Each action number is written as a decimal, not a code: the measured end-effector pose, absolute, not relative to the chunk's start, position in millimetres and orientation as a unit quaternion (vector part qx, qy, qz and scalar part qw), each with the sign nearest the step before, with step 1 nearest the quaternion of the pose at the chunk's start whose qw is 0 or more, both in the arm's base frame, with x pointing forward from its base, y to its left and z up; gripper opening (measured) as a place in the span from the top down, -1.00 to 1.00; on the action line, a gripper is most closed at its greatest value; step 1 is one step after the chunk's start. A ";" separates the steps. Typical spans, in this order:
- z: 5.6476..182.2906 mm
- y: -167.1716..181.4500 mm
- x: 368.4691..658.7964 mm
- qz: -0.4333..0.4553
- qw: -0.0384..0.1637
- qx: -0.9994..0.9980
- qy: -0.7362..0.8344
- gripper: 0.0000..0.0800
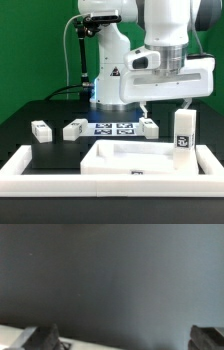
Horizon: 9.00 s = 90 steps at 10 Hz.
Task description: Assemble desk
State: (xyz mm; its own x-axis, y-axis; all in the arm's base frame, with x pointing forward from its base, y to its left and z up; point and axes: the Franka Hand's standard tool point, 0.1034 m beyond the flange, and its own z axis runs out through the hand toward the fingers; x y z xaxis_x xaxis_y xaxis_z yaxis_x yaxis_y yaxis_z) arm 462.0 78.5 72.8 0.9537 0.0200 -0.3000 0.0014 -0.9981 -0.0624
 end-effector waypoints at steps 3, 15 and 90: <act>68.3 77.0 462.8 0.230 0.034 -0.972 -0.004 -0.62; 23.3 58.4 406.8 0.471 -0.002 -0.882 0.007 -0.62; 120.4 -68.2 602.0 -0.271 -0.063 -0.955 0.099 0.27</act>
Offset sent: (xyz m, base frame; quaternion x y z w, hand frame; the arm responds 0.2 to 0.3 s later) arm -0.0394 -0.0121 -0.0220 0.0229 -0.2318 -0.0077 0.9725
